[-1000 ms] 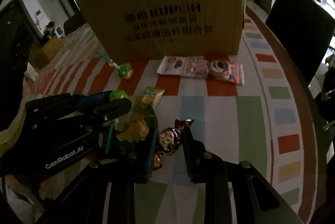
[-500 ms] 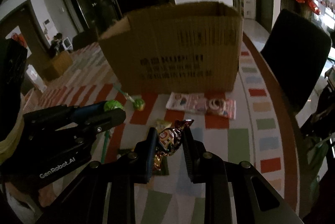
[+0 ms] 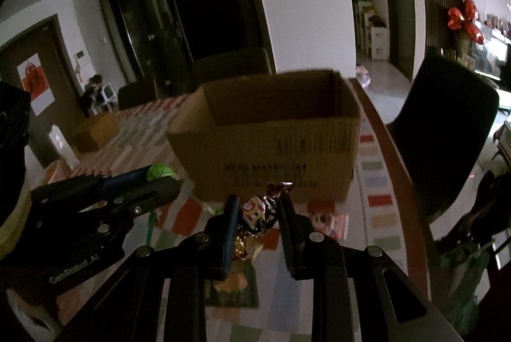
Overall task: Organize snacks
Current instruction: 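Drop the gold candy into the box with the right tool while the left tool drops the lollipop, then withdraw both open tools from the box toward the yellow bag and lollipop, then grasp the small yellow bag with the right tool while the left tool grasps the green lollipop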
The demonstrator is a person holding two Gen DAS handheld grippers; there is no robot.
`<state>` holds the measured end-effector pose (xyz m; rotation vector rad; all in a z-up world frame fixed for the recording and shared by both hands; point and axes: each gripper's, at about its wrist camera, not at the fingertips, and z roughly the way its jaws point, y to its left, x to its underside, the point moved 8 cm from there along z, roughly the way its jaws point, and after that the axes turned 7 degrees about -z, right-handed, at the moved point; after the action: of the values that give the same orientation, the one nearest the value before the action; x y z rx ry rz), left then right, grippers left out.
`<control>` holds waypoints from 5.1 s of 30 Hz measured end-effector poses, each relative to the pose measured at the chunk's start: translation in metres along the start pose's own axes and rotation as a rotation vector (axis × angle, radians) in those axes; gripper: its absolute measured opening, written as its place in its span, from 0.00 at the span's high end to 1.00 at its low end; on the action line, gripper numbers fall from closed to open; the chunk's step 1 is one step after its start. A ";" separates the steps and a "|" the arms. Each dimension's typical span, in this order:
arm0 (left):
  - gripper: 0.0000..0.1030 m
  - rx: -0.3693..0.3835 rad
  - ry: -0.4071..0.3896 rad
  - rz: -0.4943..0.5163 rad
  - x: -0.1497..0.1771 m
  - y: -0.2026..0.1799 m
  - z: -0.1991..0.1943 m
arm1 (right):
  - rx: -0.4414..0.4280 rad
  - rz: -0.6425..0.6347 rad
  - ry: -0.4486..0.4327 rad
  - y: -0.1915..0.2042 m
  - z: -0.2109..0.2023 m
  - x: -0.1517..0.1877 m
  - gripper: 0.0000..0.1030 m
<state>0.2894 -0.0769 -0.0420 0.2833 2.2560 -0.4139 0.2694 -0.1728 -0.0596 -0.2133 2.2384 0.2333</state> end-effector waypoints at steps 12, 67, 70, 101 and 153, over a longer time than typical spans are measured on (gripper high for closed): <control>0.74 -0.015 -0.107 0.007 -0.056 0.002 -0.014 | 0.010 -0.016 -0.097 -0.003 -0.009 -0.055 0.75; 0.44 -0.127 -0.106 -0.024 -0.066 0.047 -0.018 | 0.093 -0.048 -0.093 0.003 0.009 -0.085 0.51; 0.43 -0.123 -0.112 -0.033 -0.059 0.049 -0.030 | 0.091 -0.057 -0.097 0.010 0.004 -0.079 0.51; 0.43 -0.121 0.058 -0.019 0.059 0.073 -0.007 | 0.040 -0.064 0.140 0.042 0.039 0.034 0.51; 0.62 -0.079 0.271 0.022 0.080 0.072 0.144 | 0.040 0.051 0.330 0.009 0.128 0.088 0.76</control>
<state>0.3594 -0.0598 -0.2066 0.3399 2.5251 -0.2870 0.3081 -0.1403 -0.2066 -0.1838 2.5761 0.1912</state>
